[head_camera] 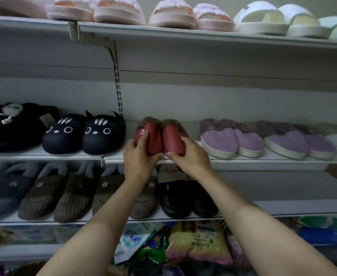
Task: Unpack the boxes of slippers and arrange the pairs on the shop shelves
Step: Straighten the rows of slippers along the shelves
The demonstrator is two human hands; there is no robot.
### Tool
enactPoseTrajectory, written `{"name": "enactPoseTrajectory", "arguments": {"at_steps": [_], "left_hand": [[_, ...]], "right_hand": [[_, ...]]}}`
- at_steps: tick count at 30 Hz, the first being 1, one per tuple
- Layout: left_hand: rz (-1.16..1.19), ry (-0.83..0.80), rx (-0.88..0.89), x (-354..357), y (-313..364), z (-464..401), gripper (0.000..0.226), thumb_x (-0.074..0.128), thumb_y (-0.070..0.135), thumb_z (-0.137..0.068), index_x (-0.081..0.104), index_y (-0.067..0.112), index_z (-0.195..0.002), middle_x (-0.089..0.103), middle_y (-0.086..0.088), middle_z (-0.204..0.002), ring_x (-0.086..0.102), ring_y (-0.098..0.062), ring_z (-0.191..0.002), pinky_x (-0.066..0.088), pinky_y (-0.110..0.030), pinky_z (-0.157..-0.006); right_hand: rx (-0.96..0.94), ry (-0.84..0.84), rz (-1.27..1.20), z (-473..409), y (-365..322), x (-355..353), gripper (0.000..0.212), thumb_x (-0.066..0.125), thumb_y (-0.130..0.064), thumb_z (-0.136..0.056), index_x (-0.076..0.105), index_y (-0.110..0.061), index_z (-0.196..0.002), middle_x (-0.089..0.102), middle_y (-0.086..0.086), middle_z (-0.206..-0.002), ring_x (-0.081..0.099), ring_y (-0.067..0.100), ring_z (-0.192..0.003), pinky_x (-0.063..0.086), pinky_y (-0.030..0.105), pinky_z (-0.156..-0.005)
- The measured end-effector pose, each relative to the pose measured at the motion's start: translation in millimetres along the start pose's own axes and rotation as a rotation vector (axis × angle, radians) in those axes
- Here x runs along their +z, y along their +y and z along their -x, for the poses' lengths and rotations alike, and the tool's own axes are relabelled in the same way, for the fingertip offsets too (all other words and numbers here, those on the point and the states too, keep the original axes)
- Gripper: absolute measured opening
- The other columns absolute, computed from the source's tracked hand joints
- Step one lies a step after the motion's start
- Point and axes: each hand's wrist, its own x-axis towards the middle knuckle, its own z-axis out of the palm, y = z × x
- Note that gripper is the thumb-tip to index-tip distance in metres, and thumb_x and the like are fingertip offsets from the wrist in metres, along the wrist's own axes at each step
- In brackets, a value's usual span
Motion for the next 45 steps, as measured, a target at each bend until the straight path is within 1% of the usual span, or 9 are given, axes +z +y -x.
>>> {"name": "enactPoseTrajectory", "arguments": {"at_steps": [7,17,21,24,30,33,37,41,45], "left_hand": [[0.019,0.020,0.030,8.6,1.7,2.0,0.097,0.086,0.050,-0.066,0.044,0.024,-0.149,0.058,-0.020,-0.129,0.055,-0.038,-0.114,0.049,-0.048,-0.097],[-0.005,-0.027,-0.023,9.8,11.3,0.1,0.096,0.085,0.046,-0.071,0.037,0.029,-0.152,0.051,-0.019,-0.135,0.049,-0.036,-0.124,0.044,-0.046,-0.105],[0.006,-0.061,-0.049,-4.7,15.7,-3.9,0.094,0.082,0.048,-0.074,0.035,0.031,-0.153,0.039,-0.022,-0.150,0.038,-0.037,-0.139,0.037,-0.044,-0.113],[-0.003,-0.010,-0.036,-29.9,14.8,-11.8,0.091,0.079,0.049,-0.078,0.033,0.031,-0.154,0.029,-0.021,-0.158,0.026,-0.034,-0.147,0.027,-0.042,-0.116],[-0.077,0.159,-0.054,-100.5,-38.1,-27.9,0.085,0.079,0.046,-0.078,0.042,0.021,-0.150,0.040,-0.022,-0.151,0.035,-0.037,-0.141,0.029,-0.044,-0.116],[-0.166,0.198,-0.133,-134.3,-82.7,-31.3,0.086,0.078,0.049,-0.079,0.040,0.022,-0.151,0.038,-0.023,-0.153,0.030,-0.041,-0.142,0.027,-0.049,-0.117],[-0.141,0.093,-0.212,-164.7,-131.8,-43.9,0.093,0.078,0.054,-0.077,0.032,0.029,-0.154,0.030,-0.026,-0.155,0.026,-0.045,-0.143,0.028,-0.054,-0.117],[-0.045,-0.028,-0.204,-173.6,-155.9,-53.2,0.099,0.081,0.052,-0.074,0.026,0.037,-0.155,0.027,-0.023,-0.157,0.032,-0.042,-0.142,0.032,-0.049,-0.114],[-0.014,-0.060,-0.167,-177.6,-165.5,-58.3,0.104,0.083,0.053,-0.071,0.024,0.038,-0.156,0.028,-0.024,-0.155,0.039,-0.042,-0.137,0.035,-0.044,-0.111]], "right_hand": [[-0.046,-0.005,-0.033,-4.8,16.0,10.5,0.083,0.066,-0.056,-0.087,0.026,-0.036,-0.157,0.038,0.009,-0.159,0.040,0.030,-0.142,0.038,0.042,-0.113],[-0.071,-0.001,-0.008,-12.6,24.4,11.5,0.080,0.065,-0.056,-0.089,0.030,-0.033,-0.157,0.038,0.013,-0.158,0.038,0.032,-0.143,0.034,0.043,-0.114],[-0.039,0.009,-0.015,-17.5,15.2,6.9,0.079,0.063,-0.056,-0.089,0.032,-0.027,-0.156,0.039,0.013,-0.158,0.040,0.033,-0.142,0.034,0.044,-0.115],[-0.032,0.058,-0.050,-23.0,-10.6,3.4,0.077,0.062,-0.054,-0.091,0.034,-0.020,-0.155,0.035,0.014,-0.160,0.034,0.030,-0.146,0.029,0.040,-0.119],[-0.173,-0.004,-0.145,-27.7,-88.4,28.6,0.074,0.064,-0.049,-0.092,0.037,-0.020,-0.154,0.032,0.010,-0.162,0.027,0.025,-0.150,0.024,0.037,-0.120],[-0.212,-0.077,-0.171,-23.7,-126.0,56.4,0.077,0.065,-0.051,-0.091,0.034,-0.022,-0.155,0.031,0.007,-0.163,0.026,0.022,-0.151,0.024,0.035,-0.119],[-0.139,-0.140,-0.177,-21.0,-170.4,91.9,0.083,0.069,-0.054,-0.087,0.031,-0.029,-0.156,0.023,0.008,-0.165,0.022,0.025,-0.152,0.026,0.039,-0.119],[-0.025,-0.112,-0.116,-19.7,-192.6,114.5,0.092,0.074,-0.058,-0.080,0.029,-0.031,-0.156,0.019,0.005,-0.166,0.027,0.028,-0.150,0.032,0.040,-0.116],[0.045,-0.046,-0.096,-20.0,-205.2,122.3,0.100,0.082,-0.056,-0.071,0.031,-0.030,-0.153,0.032,0.003,-0.157,0.042,0.027,-0.139,0.041,0.037,-0.107]]}}
